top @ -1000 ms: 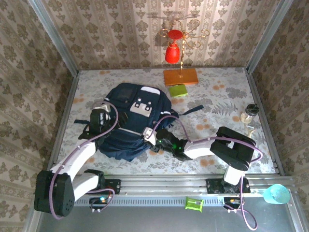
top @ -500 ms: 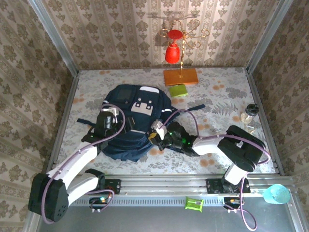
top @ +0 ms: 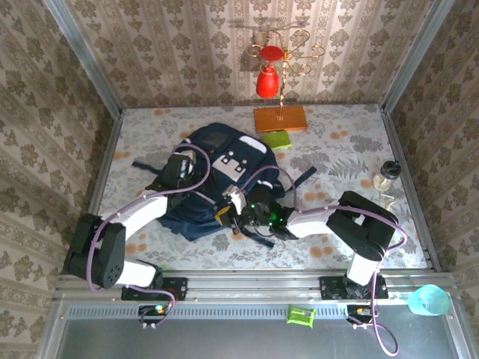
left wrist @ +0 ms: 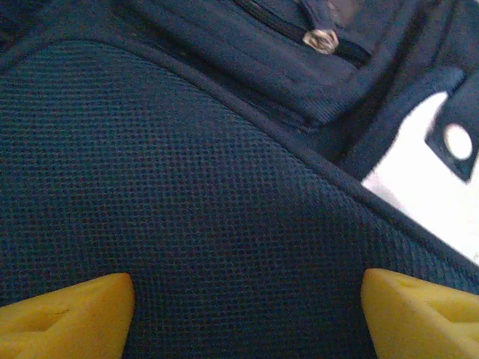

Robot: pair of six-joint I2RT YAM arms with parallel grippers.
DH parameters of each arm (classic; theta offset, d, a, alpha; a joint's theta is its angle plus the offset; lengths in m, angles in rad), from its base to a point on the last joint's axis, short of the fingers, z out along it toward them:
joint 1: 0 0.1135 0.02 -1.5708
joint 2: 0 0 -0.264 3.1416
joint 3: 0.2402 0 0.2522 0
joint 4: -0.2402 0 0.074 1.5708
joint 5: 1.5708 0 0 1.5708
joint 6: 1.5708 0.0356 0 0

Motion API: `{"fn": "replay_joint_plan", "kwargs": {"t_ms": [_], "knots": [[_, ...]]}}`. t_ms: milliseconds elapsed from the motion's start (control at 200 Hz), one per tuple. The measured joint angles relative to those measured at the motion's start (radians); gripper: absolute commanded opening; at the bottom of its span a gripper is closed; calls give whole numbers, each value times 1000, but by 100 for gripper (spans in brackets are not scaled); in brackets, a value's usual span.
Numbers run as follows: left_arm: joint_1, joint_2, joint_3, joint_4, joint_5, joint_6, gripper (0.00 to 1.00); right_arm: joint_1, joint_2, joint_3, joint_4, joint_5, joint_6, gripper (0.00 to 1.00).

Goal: Pack books, pencil case, and school supplies into a backpack

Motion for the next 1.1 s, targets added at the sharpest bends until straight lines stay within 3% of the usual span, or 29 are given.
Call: {"fn": "replay_joint_plan", "kwargs": {"t_ms": [155, 350, 520, 640, 870, 1100], "knots": [[0, 71, 76, 4, -1, 17, 80, 24, 118, 102, 37, 8, 58, 0], [0, 28, 77, -27, -18, 18, 85, 27, 135, 116, 58, 21, 85, 27], [0, -193, 13, -77, -65, 13, 86, -1, 34, 62, -25, 13, 78, 45], [-10, -391, -84, -129, -77, -14, 85, -74, -88, 28, -120, -18, 115, 55], [-99, -652, -254, -286, -35, -51, 76, -184, -165, 137, -370, 11, 269, 57], [-161, -702, -314, -341, 47, -78, 62, -182, -68, 286, -503, 3, 359, 55]]}}
